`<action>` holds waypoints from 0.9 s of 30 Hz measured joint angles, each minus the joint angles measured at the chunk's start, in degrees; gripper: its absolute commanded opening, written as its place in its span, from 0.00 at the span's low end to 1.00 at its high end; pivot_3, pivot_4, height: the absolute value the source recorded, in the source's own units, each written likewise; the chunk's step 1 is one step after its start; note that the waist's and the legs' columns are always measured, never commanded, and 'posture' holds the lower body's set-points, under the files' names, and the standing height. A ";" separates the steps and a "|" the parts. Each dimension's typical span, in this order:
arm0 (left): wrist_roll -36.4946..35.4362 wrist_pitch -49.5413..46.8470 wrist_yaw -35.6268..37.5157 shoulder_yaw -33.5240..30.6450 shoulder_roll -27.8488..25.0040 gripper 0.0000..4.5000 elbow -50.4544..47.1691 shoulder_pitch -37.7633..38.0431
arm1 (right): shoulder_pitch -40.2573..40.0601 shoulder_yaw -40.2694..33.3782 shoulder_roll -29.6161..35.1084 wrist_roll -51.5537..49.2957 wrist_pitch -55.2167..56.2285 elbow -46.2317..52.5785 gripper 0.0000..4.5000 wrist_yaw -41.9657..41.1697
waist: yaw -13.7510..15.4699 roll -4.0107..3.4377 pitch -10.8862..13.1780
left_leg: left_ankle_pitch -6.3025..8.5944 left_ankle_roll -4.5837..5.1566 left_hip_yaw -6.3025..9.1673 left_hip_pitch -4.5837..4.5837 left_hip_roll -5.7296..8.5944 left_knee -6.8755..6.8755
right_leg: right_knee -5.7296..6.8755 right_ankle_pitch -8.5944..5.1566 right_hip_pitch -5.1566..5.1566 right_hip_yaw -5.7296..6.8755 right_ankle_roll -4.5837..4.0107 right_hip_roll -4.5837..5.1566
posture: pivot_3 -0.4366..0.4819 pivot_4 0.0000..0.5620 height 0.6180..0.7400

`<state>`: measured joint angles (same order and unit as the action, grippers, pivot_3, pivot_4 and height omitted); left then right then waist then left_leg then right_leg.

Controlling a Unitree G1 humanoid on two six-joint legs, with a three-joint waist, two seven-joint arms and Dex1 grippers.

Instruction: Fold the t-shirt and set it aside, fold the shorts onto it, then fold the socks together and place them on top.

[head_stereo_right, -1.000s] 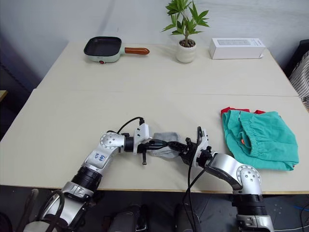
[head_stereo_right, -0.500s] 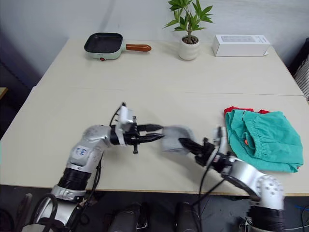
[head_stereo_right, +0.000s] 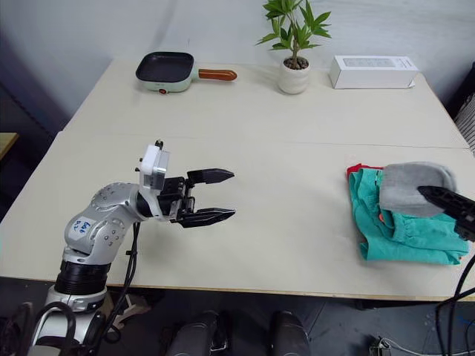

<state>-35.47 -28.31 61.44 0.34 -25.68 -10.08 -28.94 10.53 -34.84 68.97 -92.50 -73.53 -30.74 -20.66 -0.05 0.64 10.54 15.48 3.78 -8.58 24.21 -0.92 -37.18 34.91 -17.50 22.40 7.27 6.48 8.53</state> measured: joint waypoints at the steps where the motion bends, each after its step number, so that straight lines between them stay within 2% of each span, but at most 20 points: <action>1: 0.01 0.09 0.08 0.07 -0.16 1.00 0.04 0.00 | 3.12 2.89 0.56 4.21 0.13 -2.78 0.02 -2.66 | -0.06 0.00 0.00 | -0.02 -0.03 -0.02 0.01 0.01 -0.01 | 0.09 0.01 0.05 0.00 0.01 -0.01 | 0.48 0.27 1.00; 7: 0.04 0.11 0.63 0.29 -2.07 1.00 -0.06 0.26 | 19.74 18.78 0.61 27.90 4.27 -15.58 0.02 -14.80 | 0.01 -0.06 0.03 | -0.06 -0.10 -0.04 0.03 0.04 -0.03 | 0.14 0.02 0.09 0.19 0.03 -0.04 | 0.48 0.27 1.00; 13: 0.09 0.14 0.60 0.29 -2.79 1.00 -0.11 0.34 | 27.80 24.89 0.57 44.42 8.88 -25.75 0.02 -22.15 | 0.77 -0.08 0.04 | -0.06 -0.10 -0.02 0.06 0.10 -0.10 | 0.11 0.06 0.05 0.26 0.11 -0.02 | 0.48 0.27 1.00; 14: 0.09 0.14 0.56 0.30 -2.96 1.00 -0.10 0.34 | 28.60 24.88 0.58 46.53 9.64 -27.25 0.14 -23.25 | 0.83 -0.08 0.04 | -0.06 -0.10 -0.02 0.06 0.10 -0.11 | 0.11 0.06 0.05 0.27 0.11 -0.02 | 0.48 0.27 1.00; 17: 0.10 0.15 0.53 0.29 -3.08 1.00 0.00 0.34 | 29.32 24.44 0.69 50.25 10.49 -29.49 0.31 -25.76 | 0.90 -0.09 0.04 | -0.06 -0.10 -0.02 0.06 0.09 -0.13 | 0.12 0.06 0.04 0.28 0.11 -0.01 | 0.48 0.27 1.00; 22: 0.47 0.65 0.59 0.35 -3.31 1.00 1.27 0.22 | 27.81 24.22 4.97 55.56 12.62 -29.52 0.70 -32.70 | 1.08 -0.49 0.09 | -0.06 -0.11 -0.03 0.05 0.10 -0.12 | 0.13 0.07 0.05 0.28 0.12 -0.02 | 0.48 0.27 1.00; 26: 2.15 1.94 0.67 -0.25 -6.02 1.00 2.13 0.43 | 20.47 23.87 9.58 61.34 26.18 -25.64 1.00 -40.69 | 1.06 -0.58 0.10 | -0.06 -0.12 -0.15 -0.01 0.09 -0.08 | 0.16 0.07 0.08 0.41 0.12 -0.09 | 0.48 0.27 1.00; 27: 2.45 2.38 0.63 -0.62 -6.69 1.00 2.16 0.55 | 19.32 23.21 10.05 62.67 30.40 -25.45 1.00 -41.58 | 1.00 -0.58 0.10 | -0.06 -0.12 -0.19 -0.04 0.09 -0.09 | 0.18 0.08 0.07 0.40 0.14 -0.09 | 0.48 0.27 1.00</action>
<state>-33.03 -25.93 62.07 -0.28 -32.37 -7.92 -28.40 29.84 -11.63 79.02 -29.83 -43.13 -56.19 -62.23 0.95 0.07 10.64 15.42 3.66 -8.77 24.17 -0.83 -37.27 35.08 -17.42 22.47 7.68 6.63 8.44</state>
